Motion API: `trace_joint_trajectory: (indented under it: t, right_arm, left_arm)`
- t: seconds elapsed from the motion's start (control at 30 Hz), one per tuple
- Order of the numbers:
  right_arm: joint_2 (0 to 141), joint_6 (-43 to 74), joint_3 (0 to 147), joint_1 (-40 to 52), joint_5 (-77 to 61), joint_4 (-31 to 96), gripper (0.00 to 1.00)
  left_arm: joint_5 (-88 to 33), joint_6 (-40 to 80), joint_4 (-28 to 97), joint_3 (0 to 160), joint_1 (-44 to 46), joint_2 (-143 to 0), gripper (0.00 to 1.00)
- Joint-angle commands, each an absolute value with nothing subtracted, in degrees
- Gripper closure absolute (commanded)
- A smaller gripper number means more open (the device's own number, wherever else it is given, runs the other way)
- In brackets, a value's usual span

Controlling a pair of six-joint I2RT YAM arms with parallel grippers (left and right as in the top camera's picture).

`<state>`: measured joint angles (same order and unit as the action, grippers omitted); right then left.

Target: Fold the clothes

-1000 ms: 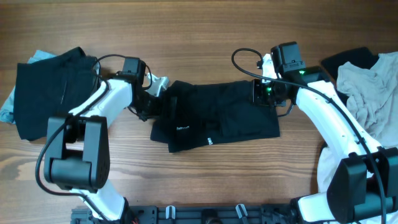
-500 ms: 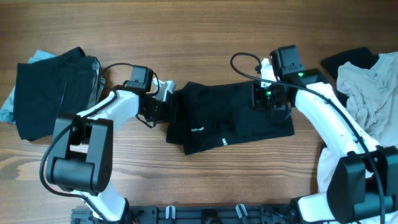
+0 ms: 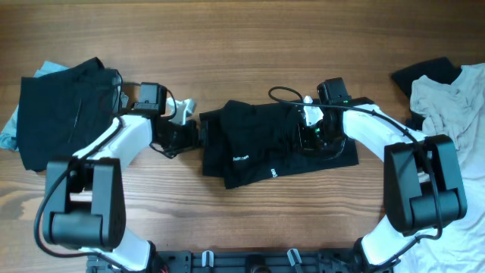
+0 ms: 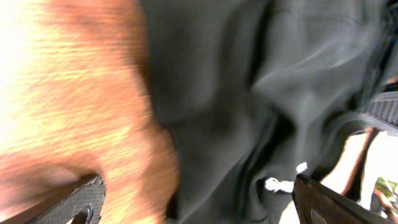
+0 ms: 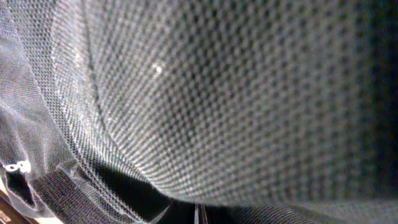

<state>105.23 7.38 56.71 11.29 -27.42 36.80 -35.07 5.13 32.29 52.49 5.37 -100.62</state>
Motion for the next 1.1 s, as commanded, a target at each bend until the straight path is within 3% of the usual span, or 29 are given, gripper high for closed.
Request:
trace_joint_trajectory:
  t: [0.0, 0.13, 0.3, 0.47, 0.53, 0.67, 0.77, 0.93, 1.07]
  right_arm:
    - [107.0, 6.2, 56.2, 11.4, -27.9, 36.6, 0.96]
    - [107.0, 6.6, 56.2, 11.4, -27.9, 36.6, 0.96]
    - [107.0, 6.6, 56.2, 11.4, -27.9, 36.6, 0.96]
    - [106.3, 9.2, 56.9, 11.3, -27.1, 38.2, 0.96]
    - [103.4, 9.1, 59.2, 11.3, -26.1, 42.4, 0.96]
    - [92.0, 10.7, 62.3, 11.3, -25.0, 47.2, 0.95]
    - [86.4, 11.0, 62.3, 11.3, -24.7, 47.0, 0.95]
    - [85.4, 17.2, 62.3, 11.1, -17.8, 47.4, 0.95]
    - [85.4, 19.8, 62.3, 9.6, -15.4, 48.3, 0.94]
  left_arm:
    - [-38.9, 4.7, 28.1, 50.8, 9.2, -108.8, 0.02]
    - [-42.0, 4.7, 24.1, 50.8, 13.5, -112.1, 0.03]
    - [-41.3, 6.9, 23.4, 50.8, 14.0, -112.2, 0.41]
    - [-40.4, 6.9, 25.0, 51.1, 13.4, -111.7, 0.92]
    - [-40.4, 6.3, 29.8, 52.4, 11.0, -109.8, 0.96]
    - [-30.6, 5.9, 48.2, 59.0, 3.2, -102.1, 0.96]
    - [-30.2, 3.9, 57.8, 64.9, -0.2, -94.6, 0.96]
    - [-31.0, 15.6, 52.7, 68.2, 8.0, -83.8, 0.96]
    - [-25.7, 20.0, 47.9, 68.2, 18.0, -85.4, 0.96]
